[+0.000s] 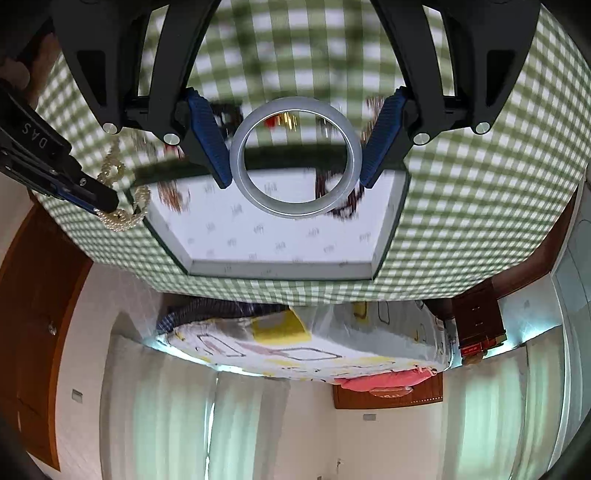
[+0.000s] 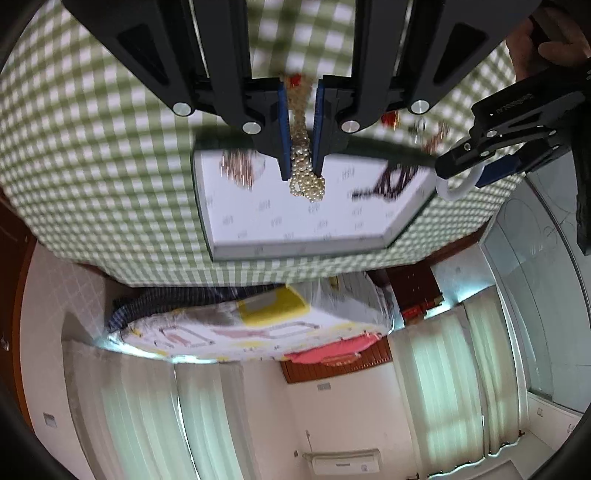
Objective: Organize jewelry
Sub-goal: 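Carry the bangle over the tray with the left tool while the right tool carries the pearl necklace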
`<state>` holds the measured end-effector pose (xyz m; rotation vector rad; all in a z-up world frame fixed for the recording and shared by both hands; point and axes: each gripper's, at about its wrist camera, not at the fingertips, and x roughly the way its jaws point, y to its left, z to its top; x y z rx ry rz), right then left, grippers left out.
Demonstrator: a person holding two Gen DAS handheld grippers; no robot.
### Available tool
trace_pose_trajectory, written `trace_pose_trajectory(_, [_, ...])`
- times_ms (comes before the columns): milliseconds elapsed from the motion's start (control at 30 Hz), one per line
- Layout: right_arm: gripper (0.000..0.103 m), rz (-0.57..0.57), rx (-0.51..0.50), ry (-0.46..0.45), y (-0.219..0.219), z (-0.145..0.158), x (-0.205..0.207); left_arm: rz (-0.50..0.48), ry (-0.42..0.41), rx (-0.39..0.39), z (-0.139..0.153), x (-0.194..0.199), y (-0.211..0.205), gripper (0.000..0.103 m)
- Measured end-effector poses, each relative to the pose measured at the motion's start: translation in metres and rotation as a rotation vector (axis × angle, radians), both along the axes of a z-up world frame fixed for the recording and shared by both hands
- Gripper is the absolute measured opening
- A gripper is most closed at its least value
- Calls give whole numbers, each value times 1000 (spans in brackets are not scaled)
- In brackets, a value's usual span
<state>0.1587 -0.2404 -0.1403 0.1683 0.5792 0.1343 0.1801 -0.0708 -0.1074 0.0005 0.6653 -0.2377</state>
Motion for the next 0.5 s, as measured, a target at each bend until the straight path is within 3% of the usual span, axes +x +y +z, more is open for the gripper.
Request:
trace_pose_trajectory(233, [11,-15,-7,-42,-10,16,61,14,-45,12,15,63,-7,69])
trace_pose_trajectory(500, [11,-47,-22,26,-26,-2,134,34,35,33,-5,149,-16,69])
